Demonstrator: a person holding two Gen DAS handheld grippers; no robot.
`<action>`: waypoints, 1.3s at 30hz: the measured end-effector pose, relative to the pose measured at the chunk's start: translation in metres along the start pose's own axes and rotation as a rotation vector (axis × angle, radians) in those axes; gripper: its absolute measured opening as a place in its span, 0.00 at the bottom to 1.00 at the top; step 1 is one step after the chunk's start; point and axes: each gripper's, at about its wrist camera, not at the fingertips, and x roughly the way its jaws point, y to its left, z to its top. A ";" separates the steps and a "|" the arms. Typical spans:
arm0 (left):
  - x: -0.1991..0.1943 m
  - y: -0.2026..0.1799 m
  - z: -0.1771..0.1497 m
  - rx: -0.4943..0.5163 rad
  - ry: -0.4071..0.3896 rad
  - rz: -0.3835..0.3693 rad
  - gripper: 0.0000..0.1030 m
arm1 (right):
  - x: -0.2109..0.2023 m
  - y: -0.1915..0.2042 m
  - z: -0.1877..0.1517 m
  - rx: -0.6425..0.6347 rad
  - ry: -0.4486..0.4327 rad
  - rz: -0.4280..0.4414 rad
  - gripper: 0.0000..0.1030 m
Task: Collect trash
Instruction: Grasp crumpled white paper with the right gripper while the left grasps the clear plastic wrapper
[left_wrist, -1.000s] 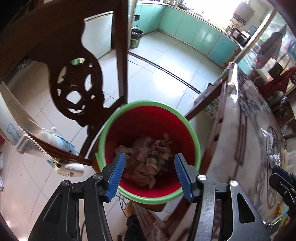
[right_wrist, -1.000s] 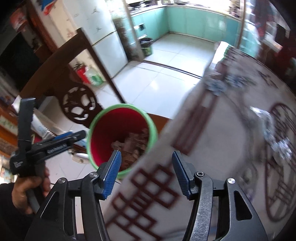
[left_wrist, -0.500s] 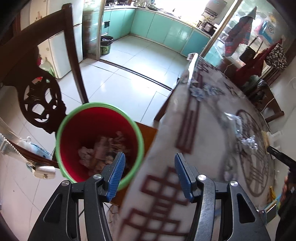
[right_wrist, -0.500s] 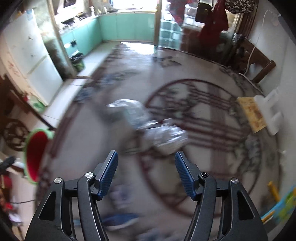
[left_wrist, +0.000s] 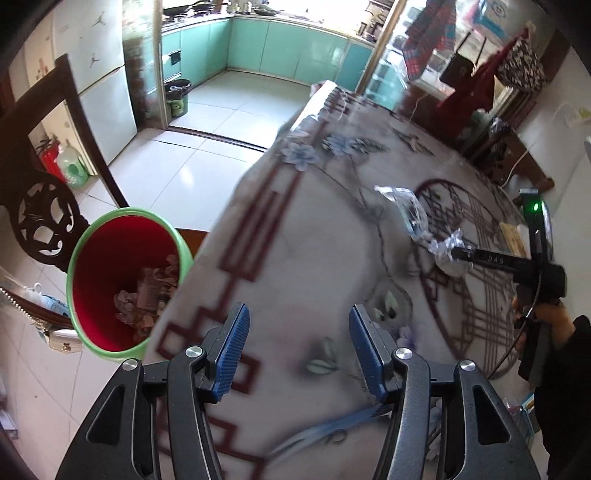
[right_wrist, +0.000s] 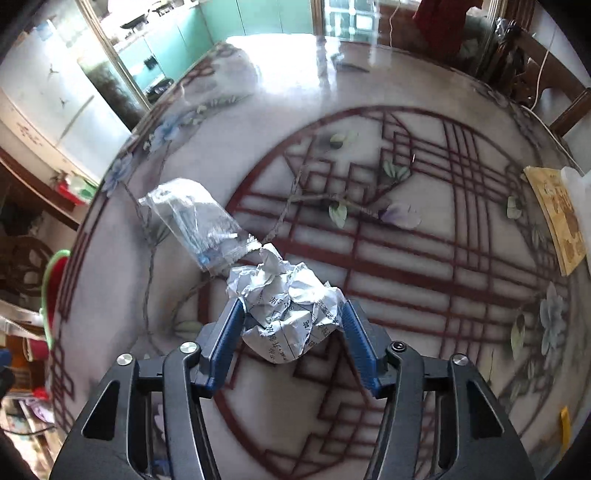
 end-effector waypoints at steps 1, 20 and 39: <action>0.003 -0.008 0.000 0.007 0.007 0.003 0.53 | -0.003 -0.002 -0.002 -0.003 -0.010 0.014 0.40; 0.123 -0.127 0.110 -0.131 0.073 -0.162 0.53 | -0.060 -0.054 -0.070 0.122 -0.118 0.095 0.41; 0.190 -0.171 0.127 0.021 0.135 -0.168 0.06 | -0.037 -0.055 -0.057 0.111 -0.096 0.110 0.42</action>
